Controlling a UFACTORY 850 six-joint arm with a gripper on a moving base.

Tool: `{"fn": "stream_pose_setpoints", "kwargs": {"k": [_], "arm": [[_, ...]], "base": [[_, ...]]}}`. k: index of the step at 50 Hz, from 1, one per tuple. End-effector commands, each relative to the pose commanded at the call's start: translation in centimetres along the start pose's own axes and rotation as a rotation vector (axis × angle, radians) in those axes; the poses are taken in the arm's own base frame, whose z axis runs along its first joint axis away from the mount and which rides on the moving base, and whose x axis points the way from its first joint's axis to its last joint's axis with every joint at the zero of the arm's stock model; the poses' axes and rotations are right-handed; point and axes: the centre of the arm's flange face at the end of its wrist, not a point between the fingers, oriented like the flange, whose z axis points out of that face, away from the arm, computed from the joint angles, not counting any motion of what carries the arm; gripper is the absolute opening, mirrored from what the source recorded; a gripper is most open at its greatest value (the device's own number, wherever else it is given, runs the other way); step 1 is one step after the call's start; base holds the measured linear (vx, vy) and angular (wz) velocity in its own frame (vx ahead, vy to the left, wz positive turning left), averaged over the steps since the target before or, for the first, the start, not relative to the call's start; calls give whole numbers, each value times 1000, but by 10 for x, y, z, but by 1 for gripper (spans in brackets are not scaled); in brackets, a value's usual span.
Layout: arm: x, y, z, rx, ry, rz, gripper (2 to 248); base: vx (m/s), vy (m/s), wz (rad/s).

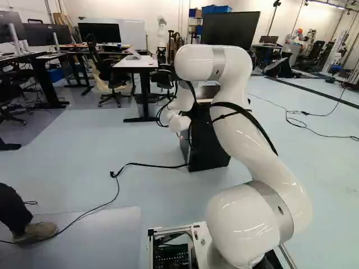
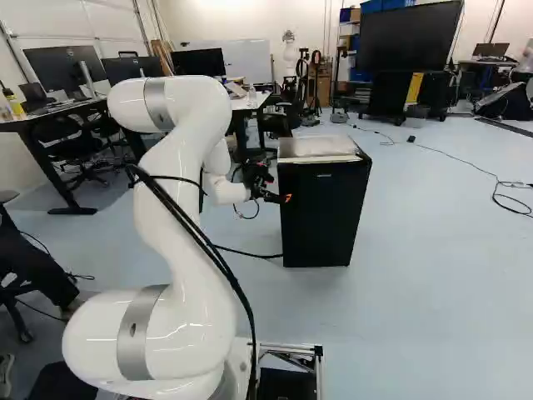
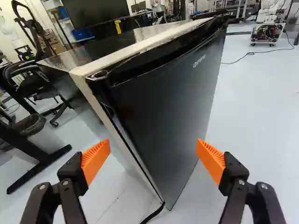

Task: Open the fridge door

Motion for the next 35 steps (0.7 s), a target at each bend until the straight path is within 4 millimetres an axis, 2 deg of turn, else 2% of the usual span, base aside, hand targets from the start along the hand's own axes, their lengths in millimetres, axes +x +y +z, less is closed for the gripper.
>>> {"fn": "stream_pose_setpoints", "kwargs": {"k": [18, 35], "arm": [[0, -3, 4, -4, 4, 8, 247], [1, 8, -4, -40, -4, 13, 247]], "base": [[0, 0, 0], [0, 0, 0]]}}
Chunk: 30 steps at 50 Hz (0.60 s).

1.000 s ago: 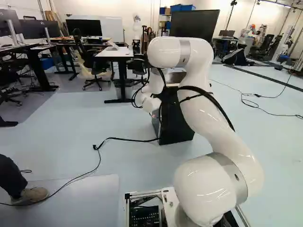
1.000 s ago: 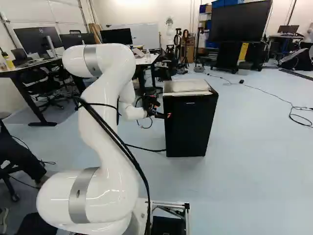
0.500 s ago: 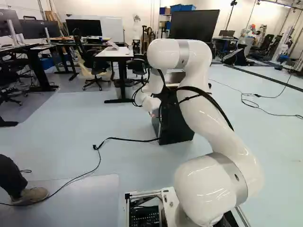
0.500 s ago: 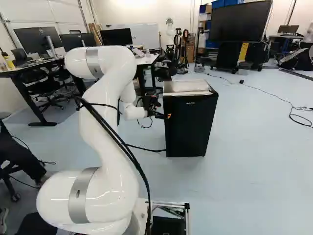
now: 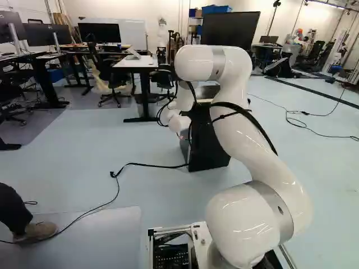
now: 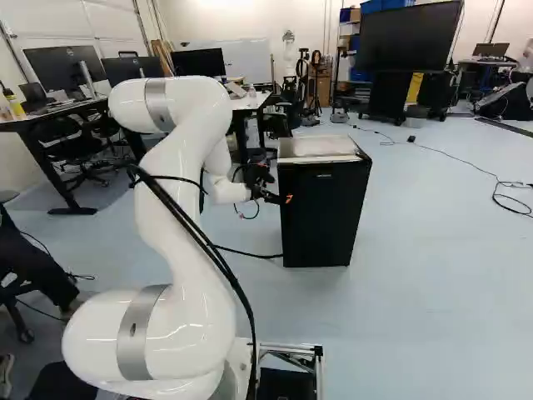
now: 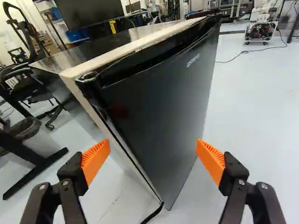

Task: Open the fridge door

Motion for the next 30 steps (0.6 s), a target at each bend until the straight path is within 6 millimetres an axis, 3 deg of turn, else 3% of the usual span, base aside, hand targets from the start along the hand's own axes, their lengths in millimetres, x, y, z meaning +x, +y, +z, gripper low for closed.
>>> {"fn": "stream_pose_setpoints", "kwargs": {"k": [18, 30], "arm": [[1, 21, -18, -34, -18, -13, 247], [0, 22, -23, -32, -22, -19, 247]], "base": [[0, 0, 0], [0, 0, 0]]}}
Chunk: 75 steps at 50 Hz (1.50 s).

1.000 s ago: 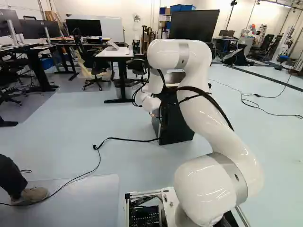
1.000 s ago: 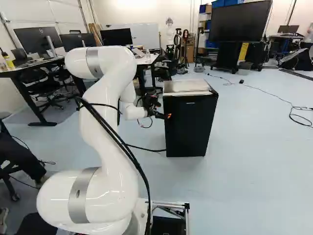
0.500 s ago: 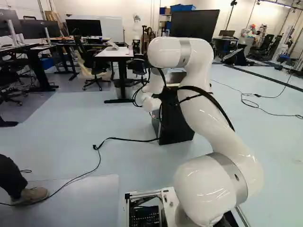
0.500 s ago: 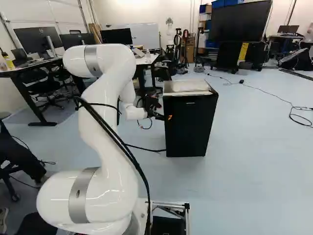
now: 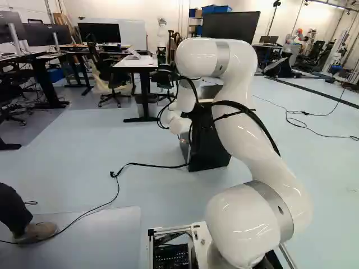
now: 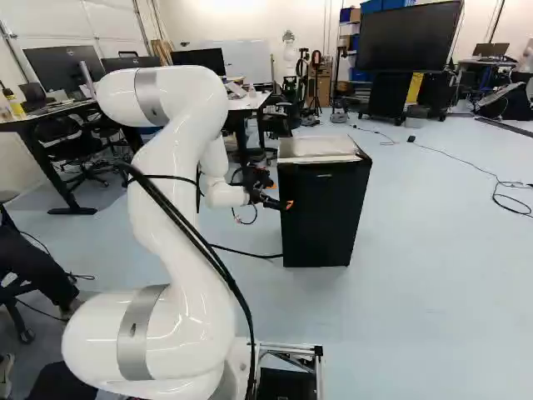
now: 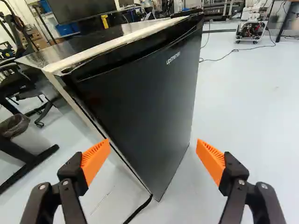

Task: Open the fridge door

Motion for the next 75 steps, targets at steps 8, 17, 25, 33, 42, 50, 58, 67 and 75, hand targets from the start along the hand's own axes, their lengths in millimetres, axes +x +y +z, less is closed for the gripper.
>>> {"fn": "stream_pose_setpoints", "kwargs": {"k": [8, 17, 25, 33, 42, 50, 58, 67, 75], "arm": [[-2, -5, -2, 10, 0, -1, 247], [-6, -17, -3, 27, 3, 1, 247], [-9, -28, -3, 42, 6, 6, 247], [-11, -37, 1, 50, 11, 14, 247], [-11, -44, 6, 53, 17, 23, 247], [-10, -46, 12, 51, 22, 31, 247], [-9, -47, 17, 46, 25, 37, 247], [-7, -45, 22, 39, 28, 42, 247], [-5, -42, 25, 31, 30, 45, 247]], "base": [[0, 0, 0], [0, 0, 0], [0, 0, 0], [0, 0, 0], [0, 0, 0], [0, 0, 0], [0, 0, 0], [0, 0, 0], [0, 0, 0]]}}
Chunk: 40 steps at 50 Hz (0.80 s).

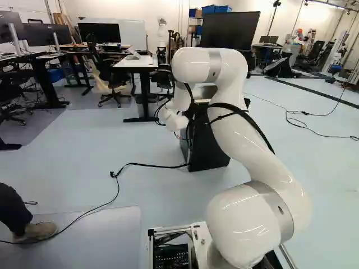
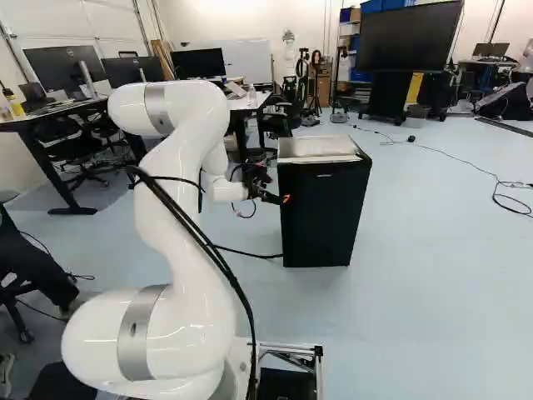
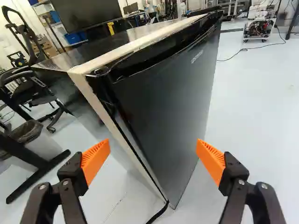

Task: Open the fridge door

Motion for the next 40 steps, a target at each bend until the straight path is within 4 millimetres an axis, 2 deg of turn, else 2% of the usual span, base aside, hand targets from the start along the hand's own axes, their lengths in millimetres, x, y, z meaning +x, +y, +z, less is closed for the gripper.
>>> {"fn": "stream_pose_setpoints", "kwargs": {"k": [40], "arm": [[10, 17, 16, -39, 8, 13, 247]], "base": [[0, 0, 0]]}}
